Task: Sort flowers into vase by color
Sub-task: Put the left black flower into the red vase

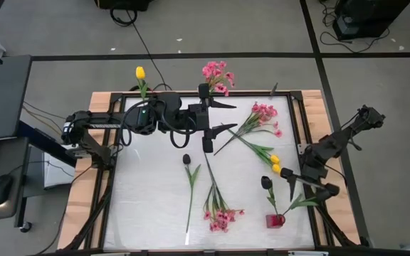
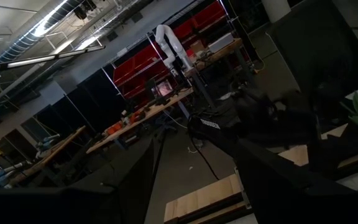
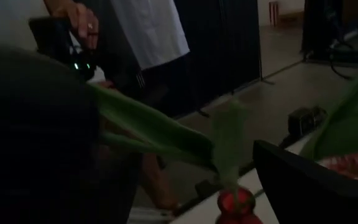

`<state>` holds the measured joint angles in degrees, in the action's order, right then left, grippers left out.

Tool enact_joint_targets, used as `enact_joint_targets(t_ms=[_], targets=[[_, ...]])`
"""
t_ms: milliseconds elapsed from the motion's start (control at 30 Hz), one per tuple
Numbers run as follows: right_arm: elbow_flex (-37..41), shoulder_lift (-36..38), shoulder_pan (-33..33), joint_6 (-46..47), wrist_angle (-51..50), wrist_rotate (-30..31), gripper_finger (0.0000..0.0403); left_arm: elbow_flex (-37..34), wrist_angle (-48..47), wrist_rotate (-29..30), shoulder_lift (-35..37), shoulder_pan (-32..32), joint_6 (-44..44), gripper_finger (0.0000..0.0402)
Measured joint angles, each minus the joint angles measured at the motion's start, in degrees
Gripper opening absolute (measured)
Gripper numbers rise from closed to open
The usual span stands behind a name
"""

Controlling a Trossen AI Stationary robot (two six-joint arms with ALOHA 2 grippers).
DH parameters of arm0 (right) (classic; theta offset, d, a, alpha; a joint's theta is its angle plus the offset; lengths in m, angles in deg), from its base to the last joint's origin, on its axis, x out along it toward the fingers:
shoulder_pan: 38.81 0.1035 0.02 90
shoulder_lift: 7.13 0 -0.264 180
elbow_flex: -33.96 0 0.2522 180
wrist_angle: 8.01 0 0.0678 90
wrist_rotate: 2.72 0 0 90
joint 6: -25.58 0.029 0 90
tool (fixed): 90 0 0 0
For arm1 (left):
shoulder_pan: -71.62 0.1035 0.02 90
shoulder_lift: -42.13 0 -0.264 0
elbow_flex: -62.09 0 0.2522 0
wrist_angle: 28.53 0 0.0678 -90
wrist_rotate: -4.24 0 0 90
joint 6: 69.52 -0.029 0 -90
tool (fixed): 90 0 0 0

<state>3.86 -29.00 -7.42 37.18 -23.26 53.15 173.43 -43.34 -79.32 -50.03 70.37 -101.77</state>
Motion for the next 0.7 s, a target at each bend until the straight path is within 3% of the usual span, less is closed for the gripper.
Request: enact_joint_targets(t_ms=[367, 700], targets=[[0.0, -0.4, 0.0, 0.7, -3.7, 6.0, 0.0313, 0.0, 0.0, 0.0, 0.0, 0.0, 0.0, 0.0233], [0.0, 0.6, 0.0, 3.6, -6.8, 3.5, 0.0313, 0.0, 0.0, 0.0, 0.0, 0.0, 0.0, 0.0233]])
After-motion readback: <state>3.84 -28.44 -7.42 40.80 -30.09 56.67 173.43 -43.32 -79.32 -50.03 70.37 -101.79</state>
